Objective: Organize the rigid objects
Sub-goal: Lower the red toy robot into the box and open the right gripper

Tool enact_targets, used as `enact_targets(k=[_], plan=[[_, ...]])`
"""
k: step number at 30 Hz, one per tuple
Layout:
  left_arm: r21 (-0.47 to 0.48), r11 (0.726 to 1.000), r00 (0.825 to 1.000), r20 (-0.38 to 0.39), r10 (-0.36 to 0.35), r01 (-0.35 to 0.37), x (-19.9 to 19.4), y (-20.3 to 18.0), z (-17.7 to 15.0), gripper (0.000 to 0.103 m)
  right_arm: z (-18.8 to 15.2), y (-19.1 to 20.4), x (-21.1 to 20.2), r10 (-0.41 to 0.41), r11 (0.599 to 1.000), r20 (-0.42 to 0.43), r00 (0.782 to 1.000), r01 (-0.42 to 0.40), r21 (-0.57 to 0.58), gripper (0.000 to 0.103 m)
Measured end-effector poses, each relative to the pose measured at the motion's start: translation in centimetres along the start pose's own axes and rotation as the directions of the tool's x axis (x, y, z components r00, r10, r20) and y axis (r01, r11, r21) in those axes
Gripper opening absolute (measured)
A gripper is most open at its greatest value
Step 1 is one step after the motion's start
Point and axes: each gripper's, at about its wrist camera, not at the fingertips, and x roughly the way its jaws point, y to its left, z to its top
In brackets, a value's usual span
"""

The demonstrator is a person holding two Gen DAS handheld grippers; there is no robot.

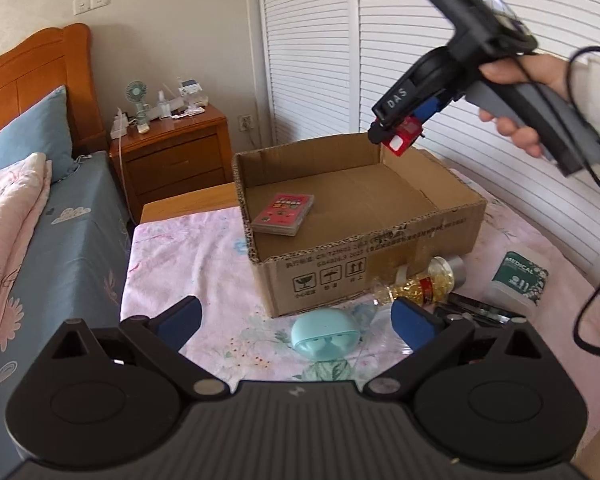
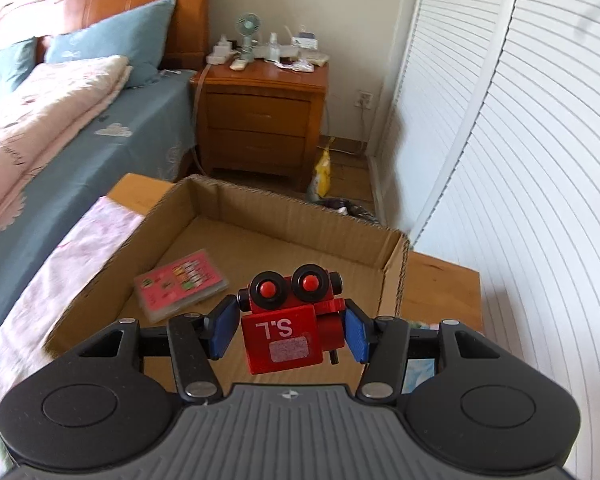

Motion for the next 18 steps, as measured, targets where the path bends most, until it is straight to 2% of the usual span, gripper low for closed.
enact_targets(k=[1,2,3,5,9,18], plan=[[-0.002,1.000,1.000,0.005,0.007,-0.007,-0.1,0.0,-0.3,0.100,0.3,-0.1,0.5,0.007,1.000,-0.006,1.000,-0.007,0.004,0.077],[-0.001,1.000,1.000,0.008,0.013,-0.013,0.0,0.2,-0.3,0.100,0.5,-0.2,0.8,0.009,1.000,-0.006,1.000,-0.009,0.013,0.086],[0.002,1.000,1.000,0.009,0.015,-0.015,0.0,0.3,-0.4,0.100,0.6,-0.2,0.9,0.008,1.000,0.004,1.000,-0.008,0.021,0.101],[0.005,1.000,1.000,0.008,0.017,-0.017,0.1,0.4,-0.5,0.100,0.6,-0.3,0.8,0.015,0.999,0.027,1.000,-0.016,0.032,0.103],[-0.002,1.000,1.000,0.000,0.012,-0.012,0.3,0.8,-0.7,0.100,-0.2,0.0,0.2,0.003,0.999,0.021,1.000,-0.004,0.039,0.103],[-0.014,1.000,1.000,-0.009,-0.003,0.003,-0.6,0.7,-1.4,0.100,-4.4,0.8,-4.2,-0.006,0.999,0.030,1.000,0.005,0.050,0.103]])
